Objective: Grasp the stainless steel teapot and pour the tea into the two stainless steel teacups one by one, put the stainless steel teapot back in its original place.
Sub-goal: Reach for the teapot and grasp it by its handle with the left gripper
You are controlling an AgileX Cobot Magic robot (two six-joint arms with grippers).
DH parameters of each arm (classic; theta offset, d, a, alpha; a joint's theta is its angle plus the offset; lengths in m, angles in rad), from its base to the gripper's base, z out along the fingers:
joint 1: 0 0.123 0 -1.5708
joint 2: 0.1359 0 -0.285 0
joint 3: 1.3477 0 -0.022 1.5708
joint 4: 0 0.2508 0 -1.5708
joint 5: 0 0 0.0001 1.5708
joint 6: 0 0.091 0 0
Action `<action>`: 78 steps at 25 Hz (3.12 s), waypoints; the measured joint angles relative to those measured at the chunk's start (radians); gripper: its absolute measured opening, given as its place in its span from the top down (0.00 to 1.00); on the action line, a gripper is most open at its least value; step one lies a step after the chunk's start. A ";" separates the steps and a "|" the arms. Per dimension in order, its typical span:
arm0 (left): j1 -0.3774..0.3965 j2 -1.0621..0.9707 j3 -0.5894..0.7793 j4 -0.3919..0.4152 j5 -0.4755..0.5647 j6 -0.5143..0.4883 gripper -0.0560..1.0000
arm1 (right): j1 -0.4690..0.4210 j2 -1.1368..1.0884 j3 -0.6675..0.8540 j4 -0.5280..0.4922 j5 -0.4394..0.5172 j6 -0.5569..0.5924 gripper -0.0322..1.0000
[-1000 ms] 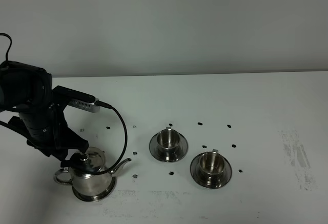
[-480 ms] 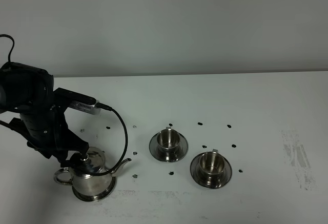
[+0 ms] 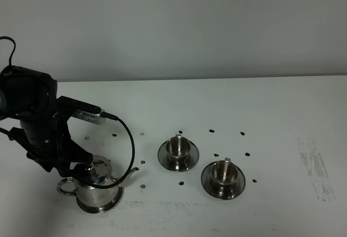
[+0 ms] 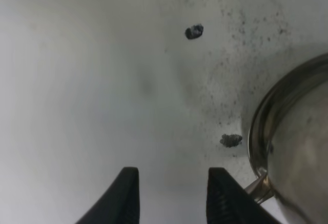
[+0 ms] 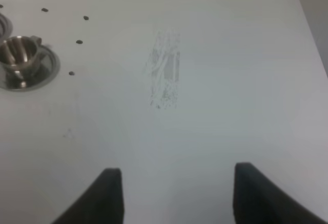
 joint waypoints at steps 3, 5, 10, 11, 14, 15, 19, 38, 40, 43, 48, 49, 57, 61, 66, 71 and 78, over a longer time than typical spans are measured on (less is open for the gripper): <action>-0.001 0.000 0.001 0.000 0.001 0.000 0.59 | 0.000 0.000 0.000 0.000 0.000 0.000 0.49; -0.006 0.000 0.018 0.002 -0.009 0.000 0.59 | 0.000 0.000 0.000 0.000 0.000 0.000 0.49; -0.009 -0.016 0.077 0.005 -0.045 0.000 0.59 | 0.000 0.000 0.000 0.000 0.000 0.000 0.49; -0.009 -0.020 0.085 0.004 -0.051 0.000 0.59 | 0.000 0.000 0.000 0.000 0.000 0.000 0.49; -0.009 -0.035 0.099 0.002 -0.057 0.000 0.59 | 0.000 0.000 0.000 0.000 0.000 0.000 0.49; -0.009 -0.040 0.101 0.000 -0.059 0.000 0.59 | 0.000 0.000 0.000 0.000 0.000 0.000 0.49; -0.010 -0.057 0.102 -0.001 -0.062 -0.001 0.59 | 0.000 0.000 0.000 0.000 0.000 0.000 0.49; 0.004 -0.069 0.106 -0.003 -0.186 -0.052 0.59 | 0.000 0.000 0.000 0.000 0.000 0.000 0.49; 0.004 -0.063 0.107 -0.003 -0.189 -0.052 0.59 | 0.000 0.000 0.000 0.000 0.000 0.000 0.49; 0.004 -0.053 0.113 -0.003 -0.195 -0.052 0.59 | 0.000 0.000 0.000 0.000 0.000 0.000 0.49; 0.004 -0.052 0.140 -0.003 -0.210 -0.051 0.59 | 0.000 0.000 0.000 0.000 0.000 0.000 0.49; 0.004 -0.052 0.142 -0.003 -0.211 -0.051 0.59 | 0.000 0.000 0.000 0.000 0.000 0.000 0.49; 0.001 -0.052 0.142 -0.003 -0.211 -0.051 0.59 | 0.000 0.000 0.000 0.000 0.000 0.000 0.49; -0.005 -0.052 0.142 -0.001 -0.201 -0.051 0.59 | 0.000 0.000 0.000 0.000 0.000 0.000 0.49; -0.012 -0.052 0.142 0.000 -0.180 -0.051 0.59 | 0.000 0.000 0.000 0.000 0.000 0.000 0.49; -0.020 -0.052 0.142 0.000 -0.159 -0.051 0.59 | 0.000 0.000 0.000 0.000 0.000 0.000 0.49; -0.020 -0.052 0.142 0.000 -0.105 -0.051 0.59 | 0.000 0.000 0.000 0.000 0.000 0.000 0.49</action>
